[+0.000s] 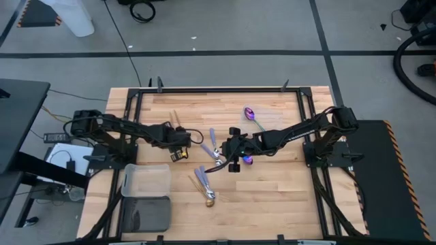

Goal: Sort silverware by color (type)
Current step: Put the gold spoon into the bottom transparent bin

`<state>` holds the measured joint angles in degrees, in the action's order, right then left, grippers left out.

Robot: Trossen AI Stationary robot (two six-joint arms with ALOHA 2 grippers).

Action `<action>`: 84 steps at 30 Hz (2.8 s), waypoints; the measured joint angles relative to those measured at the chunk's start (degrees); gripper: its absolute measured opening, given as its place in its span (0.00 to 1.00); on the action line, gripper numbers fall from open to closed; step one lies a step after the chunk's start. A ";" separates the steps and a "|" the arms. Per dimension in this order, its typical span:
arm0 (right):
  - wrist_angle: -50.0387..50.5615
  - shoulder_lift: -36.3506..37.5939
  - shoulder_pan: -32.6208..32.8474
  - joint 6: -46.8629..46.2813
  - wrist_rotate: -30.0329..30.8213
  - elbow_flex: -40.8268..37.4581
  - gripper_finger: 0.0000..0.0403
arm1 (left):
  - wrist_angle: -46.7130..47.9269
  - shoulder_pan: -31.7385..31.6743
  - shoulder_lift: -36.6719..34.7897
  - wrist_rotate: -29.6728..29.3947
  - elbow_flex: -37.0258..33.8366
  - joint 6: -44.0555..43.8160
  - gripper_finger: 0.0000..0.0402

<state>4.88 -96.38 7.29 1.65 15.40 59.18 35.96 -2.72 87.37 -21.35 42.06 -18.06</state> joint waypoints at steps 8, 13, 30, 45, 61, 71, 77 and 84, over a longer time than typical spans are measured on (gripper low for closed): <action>-1.26 0.01 0.00 -0.06 -0.52 -0.17 0.34 | -0.98 0.15 3.80 -1.38 0.00 1.72 0.32; -1.29 0.00 0.02 -0.09 -0.91 -0.17 0.34 | -1.45 0.19 4.82 -1.91 -0.07 2.28 0.26; -1.35 0.00 0.01 0.04 -2.19 -0.17 0.34 | 3.64 2.36 1.01 -1.03 0.65 0.77 0.03; -3.07 0.00 -2.18 4.46 -1.73 -0.17 0.34 | 9.49 7.34 -3.79 -1.00 13.29 -0.79 0.03; -29.41 3.83 -9.66 16.85 -4.33 -9.64 0.34 | -0.07 13.21 -11.48 -9.25 17.21 1.83 0.03; -42.91 3.80 -9.35 30.92 -1.82 -12.48 0.36 | -16.34 10.72 -13.64 -4.48 17.18 7.23 0.03; -43.95 3.80 -6.79 43.36 7.37 -12.46 0.39 | -18.65 8.18 -13.63 -1.09 17.18 4.22 0.03; -48.29 3.80 -5.44 53.25 14.44 -12.46 0.39 | -24.70 6.45 -13.63 4.98 17.18 2.62 0.03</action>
<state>-43.41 -92.58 1.85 54.90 29.84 46.72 11.26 3.73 73.73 -16.36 59.24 -15.44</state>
